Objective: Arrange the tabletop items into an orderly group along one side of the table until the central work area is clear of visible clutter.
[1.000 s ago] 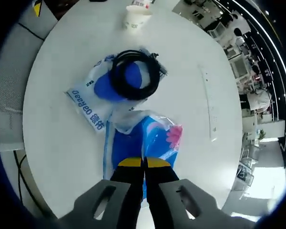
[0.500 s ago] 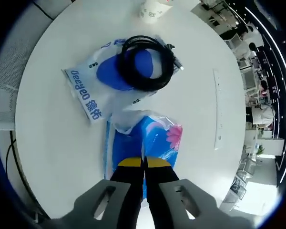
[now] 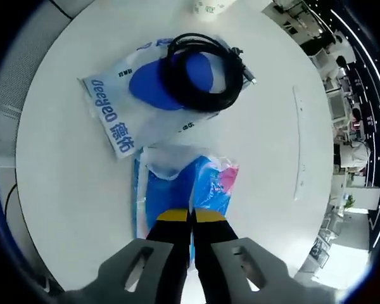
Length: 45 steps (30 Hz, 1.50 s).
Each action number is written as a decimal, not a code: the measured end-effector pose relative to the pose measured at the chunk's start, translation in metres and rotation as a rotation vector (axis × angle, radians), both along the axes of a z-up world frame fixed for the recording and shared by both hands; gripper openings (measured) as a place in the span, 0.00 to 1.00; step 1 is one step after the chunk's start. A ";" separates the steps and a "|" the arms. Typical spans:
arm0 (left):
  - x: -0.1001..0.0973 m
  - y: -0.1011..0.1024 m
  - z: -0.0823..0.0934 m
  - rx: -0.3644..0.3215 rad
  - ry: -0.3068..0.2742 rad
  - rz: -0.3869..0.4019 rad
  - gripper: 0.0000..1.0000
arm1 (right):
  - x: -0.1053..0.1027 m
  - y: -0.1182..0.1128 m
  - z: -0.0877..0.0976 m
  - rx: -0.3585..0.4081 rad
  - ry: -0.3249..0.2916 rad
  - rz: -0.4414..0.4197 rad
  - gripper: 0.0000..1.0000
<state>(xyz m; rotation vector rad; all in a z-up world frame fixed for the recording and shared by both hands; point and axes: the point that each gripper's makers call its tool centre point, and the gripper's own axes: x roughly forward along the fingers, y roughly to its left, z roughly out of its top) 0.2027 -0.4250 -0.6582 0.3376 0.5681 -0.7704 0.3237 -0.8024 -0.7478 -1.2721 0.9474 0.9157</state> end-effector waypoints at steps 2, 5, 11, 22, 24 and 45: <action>0.000 0.000 0.000 0.000 0.000 -0.002 0.89 | 0.000 -0.001 -0.001 0.008 -0.004 -0.027 0.00; -0.001 -0.001 0.000 0.004 0.001 -0.007 0.89 | 0.001 -0.001 0.000 0.014 -0.017 -0.039 0.00; -0.001 0.000 0.000 0.004 -0.002 -0.007 0.89 | 0.005 -0.004 0.003 0.018 -0.041 -0.086 0.02; 0.001 -0.001 0.004 -0.018 -0.017 -0.005 0.89 | 0.009 0.004 0.017 0.084 -0.076 -0.154 0.22; 0.001 -0.003 0.007 -0.036 -0.022 -0.008 0.89 | 0.010 0.008 0.021 0.119 -0.080 -0.182 0.24; 0.001 -0.007 0.011 -0.066 -0.038 -0.018 0.91 | 0.012 0.082 0.039 0.439 -0.060 -0.273 0.49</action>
